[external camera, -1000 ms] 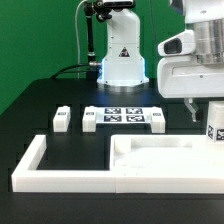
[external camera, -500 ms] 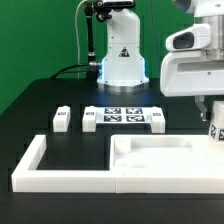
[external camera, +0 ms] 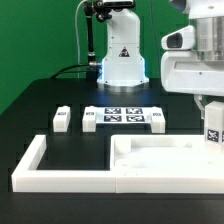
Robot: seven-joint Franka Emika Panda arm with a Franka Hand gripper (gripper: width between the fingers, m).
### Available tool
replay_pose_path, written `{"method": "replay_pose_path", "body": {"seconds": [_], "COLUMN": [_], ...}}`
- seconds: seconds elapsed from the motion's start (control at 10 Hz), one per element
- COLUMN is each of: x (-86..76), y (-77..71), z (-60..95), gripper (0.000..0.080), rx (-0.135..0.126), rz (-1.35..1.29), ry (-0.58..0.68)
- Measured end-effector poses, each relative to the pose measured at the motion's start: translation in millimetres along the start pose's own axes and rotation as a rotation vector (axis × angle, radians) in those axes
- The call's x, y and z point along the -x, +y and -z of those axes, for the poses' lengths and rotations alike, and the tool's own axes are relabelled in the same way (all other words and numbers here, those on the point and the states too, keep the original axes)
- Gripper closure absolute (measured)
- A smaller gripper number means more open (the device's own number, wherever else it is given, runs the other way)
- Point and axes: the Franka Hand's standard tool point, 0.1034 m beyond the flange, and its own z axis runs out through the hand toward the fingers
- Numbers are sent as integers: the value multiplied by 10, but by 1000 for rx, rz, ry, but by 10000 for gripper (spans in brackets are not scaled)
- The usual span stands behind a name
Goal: Assemble desk
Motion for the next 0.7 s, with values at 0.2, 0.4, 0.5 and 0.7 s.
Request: {"method": "replay_pose_path", "body": {"seconds": [0.2, 0.4, 0.5, 0.7], "x": [27, 16, 29, 28], "y": [-37, -51, -56, -49], "z": [4, 2, 0, 0], "gripper": [506, 505, 505, 336], "rx": [-28, -58, -56, -52], "rz": [-367, -570, -576, -463], "ry": [-52, -91, -90, -81]}}
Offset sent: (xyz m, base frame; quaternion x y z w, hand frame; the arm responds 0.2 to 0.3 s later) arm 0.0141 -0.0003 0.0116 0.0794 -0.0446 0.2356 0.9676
